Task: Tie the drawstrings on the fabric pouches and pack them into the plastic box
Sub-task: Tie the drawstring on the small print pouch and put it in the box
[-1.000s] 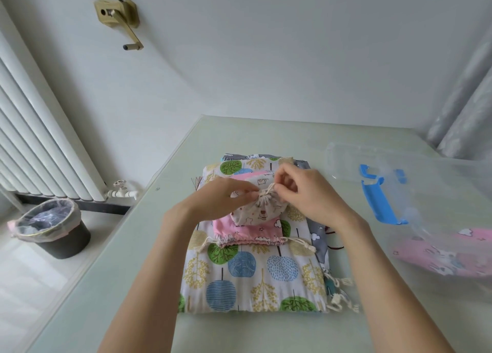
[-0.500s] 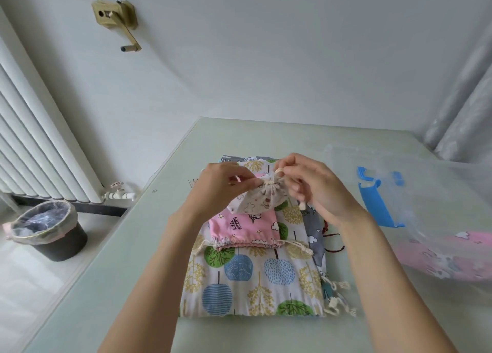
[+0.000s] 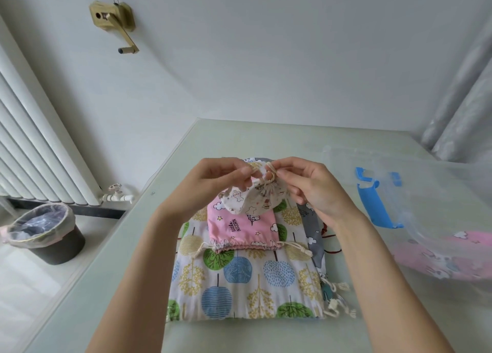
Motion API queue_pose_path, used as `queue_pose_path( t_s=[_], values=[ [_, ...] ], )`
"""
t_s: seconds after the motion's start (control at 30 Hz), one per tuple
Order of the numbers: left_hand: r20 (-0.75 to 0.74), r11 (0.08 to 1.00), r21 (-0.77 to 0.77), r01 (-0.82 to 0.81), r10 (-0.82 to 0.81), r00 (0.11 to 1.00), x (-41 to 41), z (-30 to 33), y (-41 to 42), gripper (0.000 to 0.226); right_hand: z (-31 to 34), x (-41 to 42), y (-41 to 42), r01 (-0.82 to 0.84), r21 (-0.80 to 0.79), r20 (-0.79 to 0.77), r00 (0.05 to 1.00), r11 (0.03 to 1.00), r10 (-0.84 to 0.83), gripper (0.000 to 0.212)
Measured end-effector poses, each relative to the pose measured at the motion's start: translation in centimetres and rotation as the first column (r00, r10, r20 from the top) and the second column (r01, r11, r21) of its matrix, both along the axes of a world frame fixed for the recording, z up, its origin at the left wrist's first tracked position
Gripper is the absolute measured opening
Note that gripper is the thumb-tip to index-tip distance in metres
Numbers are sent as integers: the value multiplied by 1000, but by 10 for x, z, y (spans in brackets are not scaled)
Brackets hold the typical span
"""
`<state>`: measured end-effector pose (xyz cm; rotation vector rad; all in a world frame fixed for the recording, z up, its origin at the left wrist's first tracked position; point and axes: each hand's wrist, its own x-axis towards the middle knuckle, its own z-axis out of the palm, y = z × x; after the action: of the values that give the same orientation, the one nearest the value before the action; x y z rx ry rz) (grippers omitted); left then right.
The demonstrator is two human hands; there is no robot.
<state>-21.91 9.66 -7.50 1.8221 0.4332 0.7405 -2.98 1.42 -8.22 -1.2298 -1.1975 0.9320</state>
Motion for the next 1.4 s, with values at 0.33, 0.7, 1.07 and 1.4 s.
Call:
queue_pose_path(
  t_s=[0.33, 0.7, 1.07, 1.4],
  values=[
    [-80, 997, 65, -36, 42, 996, 8, -11, 3, 29, 0, -12, 3, 86, -19, 176, 981, 996, -81, 15],
    [-166, 954, 299, -11, 64, 984, 9, -9, -2, 24, -3, -17, 6, 142, 74, 169, 974, 987, -153, 7],
    [-217, 825, 556, -100, 261, 941, 19, -8, -7, 23, -2, -11, 3, 41, 27, 201, 979, 999, -46, 19],
    [15, 864, 424, -272, 294, 956, 24, -9, -9, 19, 3, -16, 0, 62, -4, 155, 986, 998, -61, 7]
  ],
)
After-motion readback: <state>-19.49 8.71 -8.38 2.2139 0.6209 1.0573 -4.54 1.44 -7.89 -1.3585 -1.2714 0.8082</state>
